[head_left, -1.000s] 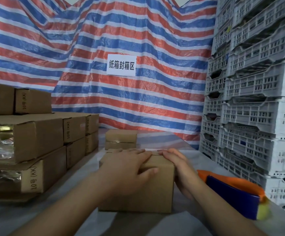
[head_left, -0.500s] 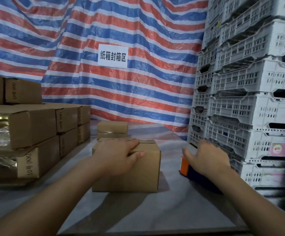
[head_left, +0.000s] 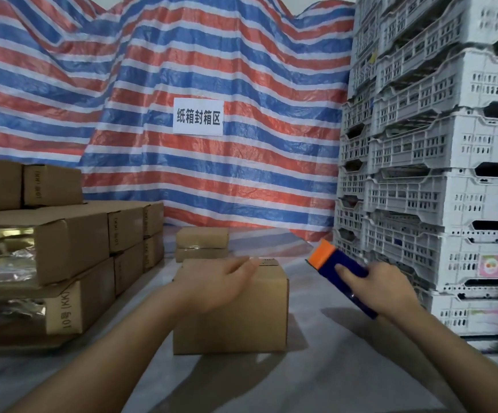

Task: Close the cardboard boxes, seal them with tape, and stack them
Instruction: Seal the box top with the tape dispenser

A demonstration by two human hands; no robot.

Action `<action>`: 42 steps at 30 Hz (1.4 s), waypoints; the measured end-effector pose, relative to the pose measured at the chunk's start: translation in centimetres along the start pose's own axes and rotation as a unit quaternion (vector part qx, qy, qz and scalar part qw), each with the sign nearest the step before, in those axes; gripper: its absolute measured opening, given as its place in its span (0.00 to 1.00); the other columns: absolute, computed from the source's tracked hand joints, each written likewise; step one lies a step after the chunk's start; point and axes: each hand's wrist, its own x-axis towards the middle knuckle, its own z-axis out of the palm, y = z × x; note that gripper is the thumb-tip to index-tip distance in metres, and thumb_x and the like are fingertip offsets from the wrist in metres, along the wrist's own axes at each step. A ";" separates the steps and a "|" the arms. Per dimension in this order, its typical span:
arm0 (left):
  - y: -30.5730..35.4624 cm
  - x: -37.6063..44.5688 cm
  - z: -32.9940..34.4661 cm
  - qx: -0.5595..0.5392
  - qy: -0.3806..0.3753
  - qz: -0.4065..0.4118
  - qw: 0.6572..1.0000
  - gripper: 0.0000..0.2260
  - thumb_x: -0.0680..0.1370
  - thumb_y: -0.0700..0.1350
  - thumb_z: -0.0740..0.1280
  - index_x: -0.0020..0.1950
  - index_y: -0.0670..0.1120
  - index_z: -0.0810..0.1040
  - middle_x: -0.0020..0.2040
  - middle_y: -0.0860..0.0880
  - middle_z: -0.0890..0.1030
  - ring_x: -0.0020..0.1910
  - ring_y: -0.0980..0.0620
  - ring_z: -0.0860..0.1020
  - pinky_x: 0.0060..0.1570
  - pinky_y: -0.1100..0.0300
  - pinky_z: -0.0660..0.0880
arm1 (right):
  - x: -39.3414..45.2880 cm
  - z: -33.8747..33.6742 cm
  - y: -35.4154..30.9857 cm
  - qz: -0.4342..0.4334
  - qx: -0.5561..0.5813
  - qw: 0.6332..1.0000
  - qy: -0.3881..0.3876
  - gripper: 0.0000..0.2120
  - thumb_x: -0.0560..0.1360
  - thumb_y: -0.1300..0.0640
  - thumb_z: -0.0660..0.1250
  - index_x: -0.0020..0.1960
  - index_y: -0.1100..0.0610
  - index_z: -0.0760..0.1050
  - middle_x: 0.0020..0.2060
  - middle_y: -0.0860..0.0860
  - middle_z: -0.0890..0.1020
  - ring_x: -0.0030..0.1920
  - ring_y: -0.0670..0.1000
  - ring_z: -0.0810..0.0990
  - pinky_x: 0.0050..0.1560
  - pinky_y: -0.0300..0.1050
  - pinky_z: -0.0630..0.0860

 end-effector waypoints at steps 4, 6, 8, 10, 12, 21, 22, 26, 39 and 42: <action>0.3 0.1 -1.2 -0.146 -0.008 -0.044 0.988 0.29 0.77 0.72 0.44 0.72 0.64 0.67 0.73 0.53 0.69 0.72 0.49 0.66 0.70 0.48 0.58 | 2.6 -3.3 -6.1 0.012 0.250 0.968 0.009 0.26 0.73 0.34 0.68 0.34 0.58 0.78 0.25 0.51 0.82 0.25 0.49 0.80 0.25 0.39 0.68; 0.2 0.1 -1.7 -0.208 -0.014 -0.044 0.977 0.25 0.77 0.72 0.46 0.65 0.65 0.70 0.66 0.55 0.73 0.65 0.53 0.70 0.65 0.51 0.61 | 3.2 -4.4 -9.6 0.001 0.326 0.944 -0.046 0.26 0.72 0.33 0.67 0.39 0.57 0.80 0.25 0.49 0.83 0.24 0.46 0.80 0.23 0.35 0.69; 0.1 -0.1 -2.2 -0.254 -0.013 -0.039 0.966 0.19 0.78 0.71 0.48 0.55 0.64 0.72 0.55 0.60 0.75 0.56 0.60 0.73 0.58 0.58 0.63 | 3.7 -4.9 -12.5 -0.028 0.372 0.919 -0.129 0.30 0.71 0.28 0.64 0.44 0.56 0.83 0.33 0.52 0.86 0.31 0.49 0.83 0.33 0.39 0.77; -0.2 -0.2 -2.7 -0.305 -0.005 -0.032 0.952 0.18 0.80 0.68 0.50 0.57 0.61 0.73 0.53 0.61 0.77 0.55 0.62 0.75 0.60 0.58 0.66 | 4.1 -5.1 -14.9 -0.045 0.416 0.881 -0.222 0.33 0.73 0.27 0.61 0.49 0.56 0.86 0.41 0.56 0.87 0.40 0.54 0.83 0.48 0.48 0.81; -0.8 -0.1 -3.0 -0.367 0.000 -0.034 0.930 0.21 0.83 0.63 0.51 0.67 0.54 0.73 0.60 0.56 0.79 0.62 0.56 0.76 0.70 0.53 0.65 | 4.2 -5.0 -16.7 -0.063 0.430 0.850 -0.296 0.30 0.76 0.30 0.60 0.42 0.55 0.87 0.37 0.54 0.86 0.34 0.50 0.83 0.39 0.43 0.81; -2.0 0.1 -4.6 -0.599 0.071 -0.119 0.789 0.28 0.84 0.60 0.47 0.67 0.39 0.74 0.58 0.39 0.82 0.56 0.43 0.81 0.63 0.51 0.75 | 4.8 -3.9 -18.7 -0.102 0.338 0.874 -0.334 0.24 0.80 0.39 0.61 0.44 0.58 0.79 0.27 0.50 0.81 0.22 0.43 0.76 0.21 0.33 0.70; -2.0 0.2 -4.7 -0.611 0.072 -0.127 0.778 0.30 0.84 0.62 0.48 0.66 0.39 0.74 0.57 0.39 0.82 0.55 0.43 0.82 0.64 0.50 0.74 | 4.9 -3.8 -18.8 -0.103 0.334 0.876 -0.334 0.24 0.80 0.38 0.61 0.45 0.59 0.80 0.28 0.51 0.82 0.22 0.43 0.77 0.22 0.33 0.70; -1.9 0.4 -5.1 -0.633 0.087 -0.142 0.756 0.22 0.82 0.58 0.59 0.65 0.42 0.75 0.53 0.39 0.83 0.50 0.43 0.83 0.62 0.50 0.76 | 5.0 -3.8 -18.9 -0.102 0.319 0.882 -0.332 0.24 0.79 0.37 0.62 0.45 0.59 0.80 0.30 0.52 0.83 0.24 0.45 0.78 0.23 0.34 0.72; -2.3 0.7 -5.6 -0.640 0.075 -0.144 0.751 0.13 0.77 0.47 0.70 0.59 0.43 0.79 0.52 0.41 0.85 0.45 0.47 0.84 0.34 0.60 0.75 | 5.4 -3.6 -19.6 -0.141 0.287 0.887 -0.334 0.27 0.77 0.34 0.63 0.54 0.58 0.80 0.40 0.54 0.86 0.34 0.47 0.82 0.40 0.41 0.76; -2.3 0.5 -5.5 -0.649 0.079 -0.153 0.741 0.10 0.80 0.44 0.66 0.59 0.42 0.77 0.51 0.40 0.85 0.50 0.45 0.84 0.39 0.59 0.79 | 5.5 -3.5 -19.5 -0.138 0.284 0.890 -0.329 0.27 0.77 0.34 0.63 0.53 0.57 0.80 0.38 0.53 0.86 0.33 0.46 0.82 0.37 0.39 0.75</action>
